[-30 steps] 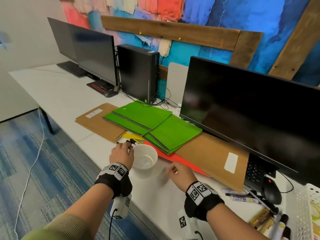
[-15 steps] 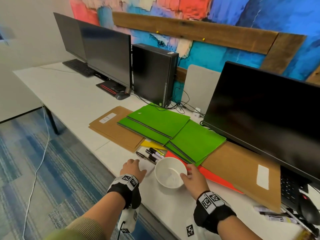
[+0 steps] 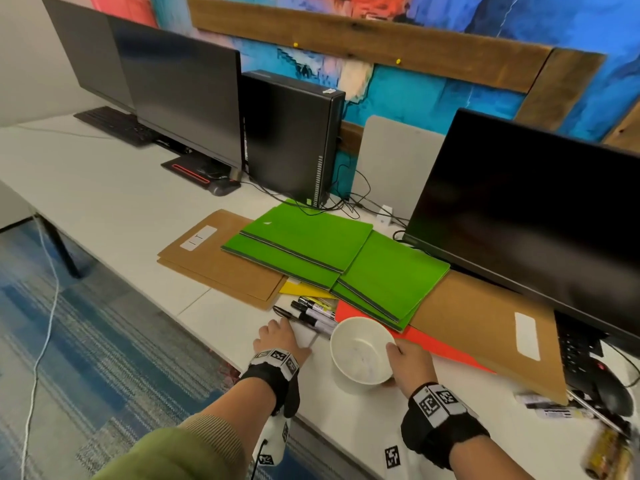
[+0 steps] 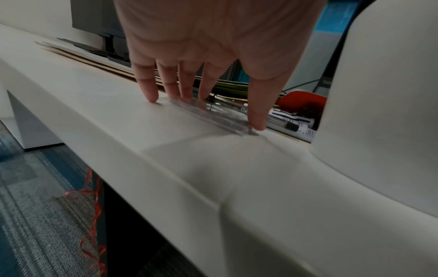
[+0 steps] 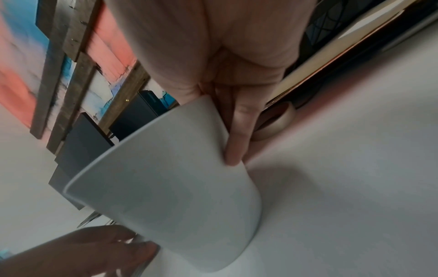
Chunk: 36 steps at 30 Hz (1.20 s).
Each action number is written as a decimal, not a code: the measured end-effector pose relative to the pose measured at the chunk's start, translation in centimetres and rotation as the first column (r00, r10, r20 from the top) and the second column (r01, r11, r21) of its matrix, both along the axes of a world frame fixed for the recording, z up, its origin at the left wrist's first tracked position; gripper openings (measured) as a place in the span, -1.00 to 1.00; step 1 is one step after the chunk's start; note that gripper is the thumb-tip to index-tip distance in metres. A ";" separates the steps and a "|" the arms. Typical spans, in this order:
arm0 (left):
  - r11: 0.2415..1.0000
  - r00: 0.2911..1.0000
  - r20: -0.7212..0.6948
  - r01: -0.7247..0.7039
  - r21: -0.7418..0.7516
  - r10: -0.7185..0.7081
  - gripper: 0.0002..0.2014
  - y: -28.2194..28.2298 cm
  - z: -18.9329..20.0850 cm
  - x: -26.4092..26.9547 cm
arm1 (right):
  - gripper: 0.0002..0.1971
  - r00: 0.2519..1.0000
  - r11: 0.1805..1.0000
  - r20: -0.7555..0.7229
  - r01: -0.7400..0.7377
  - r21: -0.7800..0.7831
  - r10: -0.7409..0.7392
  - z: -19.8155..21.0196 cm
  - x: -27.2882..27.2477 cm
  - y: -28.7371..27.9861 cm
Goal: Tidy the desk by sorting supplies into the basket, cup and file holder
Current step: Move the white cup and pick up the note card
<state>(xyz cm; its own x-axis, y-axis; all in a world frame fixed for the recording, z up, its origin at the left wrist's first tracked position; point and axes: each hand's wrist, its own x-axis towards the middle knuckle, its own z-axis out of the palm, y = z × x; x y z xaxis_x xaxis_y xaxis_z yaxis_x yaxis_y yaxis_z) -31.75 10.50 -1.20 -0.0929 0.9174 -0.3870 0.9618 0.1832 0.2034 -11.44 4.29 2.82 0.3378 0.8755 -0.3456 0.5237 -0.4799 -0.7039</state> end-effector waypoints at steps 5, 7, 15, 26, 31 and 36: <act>0.999 1.000 -0.019 -0.005 -0.048 0.004 -0.11 0.6 0.3 0.1 | -0.74 0.997 1.000 0.079 0.015 -0.002 -0.015 0.2 1.2 -0.2; 0.996 1.000 0.000 -0.012 -0.090 0.012 -0.08 0.7 0.4 0.2 | -0.72 0.995 1.000 0.094 0.028 -0.008 -0.028 0.0 1.8 -0.2; 0.987 0.975 0.214 -0.028 -0.157 0.062 -0.18 1.1 0.8 0.6 | -0.70 0.980 0.998 0.192 0.058 -0.007 -0.055 -0.7 3.7 -0.3; 0.995 0.928 0.370 0.079 -0.061 -0.051 -0.53 0.8 2.2 1.3 | -0.70 0.989 0.994 0.113 0.090 0.065 -0.097 -1.1 3.6 -0.9; 0.999 0.857 0.513 0.016 0.041 -0.035 -0.60 1.4 4.4 1.9 | -0.77 0.994 0.994 0.086 0.064 0.093 -0.073 -0.4 3.7 -0.8; 0.996 0.714 0.699 -0.048 0.081 -0.023 -0.54 1.9 6.5 3.6 | -0.80 0.992 0.960 0.003 0.121 0.252 -0.126 1.1 3.3 -0.3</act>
